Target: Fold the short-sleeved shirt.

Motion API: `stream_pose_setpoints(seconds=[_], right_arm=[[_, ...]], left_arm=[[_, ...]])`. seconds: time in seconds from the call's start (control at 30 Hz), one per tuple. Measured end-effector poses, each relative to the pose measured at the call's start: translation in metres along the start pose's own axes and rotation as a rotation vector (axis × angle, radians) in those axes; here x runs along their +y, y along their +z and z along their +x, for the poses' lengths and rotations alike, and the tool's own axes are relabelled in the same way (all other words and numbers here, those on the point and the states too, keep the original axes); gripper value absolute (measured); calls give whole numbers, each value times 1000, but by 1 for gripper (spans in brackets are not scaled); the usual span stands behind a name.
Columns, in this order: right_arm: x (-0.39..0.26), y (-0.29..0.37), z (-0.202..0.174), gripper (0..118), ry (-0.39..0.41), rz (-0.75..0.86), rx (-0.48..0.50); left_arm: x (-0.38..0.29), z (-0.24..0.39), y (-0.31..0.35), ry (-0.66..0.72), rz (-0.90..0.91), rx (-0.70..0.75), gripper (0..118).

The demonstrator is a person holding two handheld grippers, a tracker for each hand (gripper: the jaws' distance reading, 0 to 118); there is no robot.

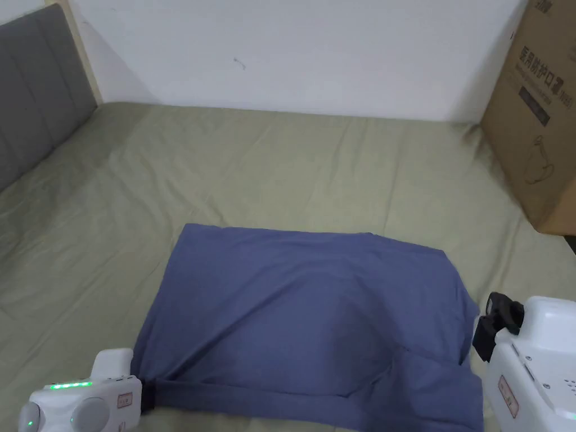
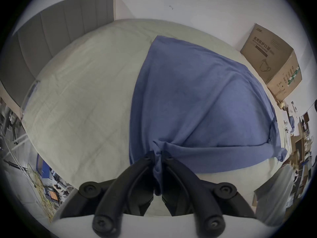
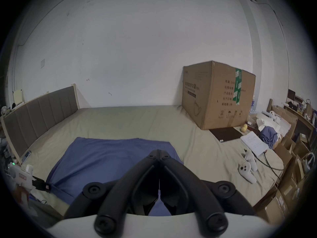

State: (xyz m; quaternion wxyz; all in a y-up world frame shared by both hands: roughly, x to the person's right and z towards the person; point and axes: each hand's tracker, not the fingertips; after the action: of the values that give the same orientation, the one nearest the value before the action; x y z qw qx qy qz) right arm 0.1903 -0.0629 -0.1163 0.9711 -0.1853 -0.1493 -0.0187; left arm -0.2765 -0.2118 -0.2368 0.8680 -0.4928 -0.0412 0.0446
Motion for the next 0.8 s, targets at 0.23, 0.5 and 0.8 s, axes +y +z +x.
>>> stream_pose_setpoints(seconds=[0.23, 0.5, 0.8], right_arm=[[-74, -27, 24, 97, -61, -330, 9], [-156, -53, 38, 89, -114, -607, 5], [-106, -22, 17, 6, -87, -549, 76]], left_arm=[[5, 4, 27, -23, 79, -22, 5], [10, 6, 32, -12, 103, -34, 5], [15, 2, 35, 42, 109, -53, 5]])
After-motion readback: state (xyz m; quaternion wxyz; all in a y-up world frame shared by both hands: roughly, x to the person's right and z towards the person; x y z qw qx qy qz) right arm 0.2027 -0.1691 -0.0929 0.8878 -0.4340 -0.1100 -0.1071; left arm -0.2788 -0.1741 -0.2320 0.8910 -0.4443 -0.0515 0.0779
